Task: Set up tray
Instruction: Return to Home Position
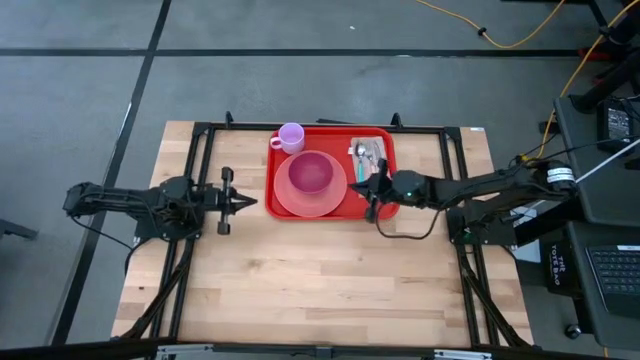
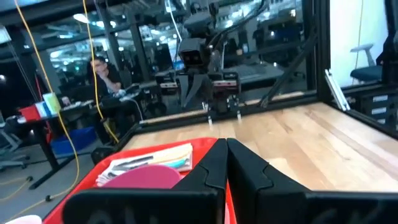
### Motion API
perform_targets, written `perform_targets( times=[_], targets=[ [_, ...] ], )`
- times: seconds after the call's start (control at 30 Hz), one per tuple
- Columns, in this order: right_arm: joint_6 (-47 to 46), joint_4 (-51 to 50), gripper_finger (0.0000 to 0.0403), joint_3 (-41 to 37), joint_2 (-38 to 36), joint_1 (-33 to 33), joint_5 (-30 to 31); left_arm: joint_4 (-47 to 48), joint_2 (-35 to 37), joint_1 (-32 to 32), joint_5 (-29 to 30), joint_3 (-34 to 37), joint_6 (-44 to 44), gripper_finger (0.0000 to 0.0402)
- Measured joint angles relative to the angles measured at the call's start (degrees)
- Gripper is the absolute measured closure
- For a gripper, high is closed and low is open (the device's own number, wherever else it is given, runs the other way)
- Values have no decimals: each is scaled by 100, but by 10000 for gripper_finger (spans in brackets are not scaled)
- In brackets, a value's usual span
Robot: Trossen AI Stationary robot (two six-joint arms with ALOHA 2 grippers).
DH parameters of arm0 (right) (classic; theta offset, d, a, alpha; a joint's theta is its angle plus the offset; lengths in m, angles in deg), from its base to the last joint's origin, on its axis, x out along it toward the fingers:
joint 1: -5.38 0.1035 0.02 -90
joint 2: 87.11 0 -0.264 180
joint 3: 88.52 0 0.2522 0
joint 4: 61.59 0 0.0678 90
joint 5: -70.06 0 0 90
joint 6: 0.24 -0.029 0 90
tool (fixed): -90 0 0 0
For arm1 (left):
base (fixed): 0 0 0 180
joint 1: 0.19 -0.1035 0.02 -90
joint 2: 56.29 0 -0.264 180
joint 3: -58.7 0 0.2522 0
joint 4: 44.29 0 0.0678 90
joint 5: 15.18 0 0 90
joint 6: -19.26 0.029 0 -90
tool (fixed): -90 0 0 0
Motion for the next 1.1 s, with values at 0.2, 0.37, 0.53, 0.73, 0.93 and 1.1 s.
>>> perform_targets(
  times=[0.2,0.37,0.53,0.73,0.93,1.1],
  targets=[
    [420,-15,397,-244,-810,175,-8,190,539,0,-139,244,-60,399],
    [717,2,397,-628,-1682,184,-83,246,759,0,-110,242,-78,400],
    [843,0,397,-1261,-2758,184,-148,360,898,-2,149,243,-23,399],
    [888,-17,397,-1860,-3686,179,-586,625,950,0,565,242,-205,399],
    [1078,-33,397,-2227,-4093,171,-628,784,952,-2,1314,244,-298,401],
    [1315,-72,397,-2427,-4285,-3,-1030,964,952,-2,1264,243,-535,399]
  ],
)
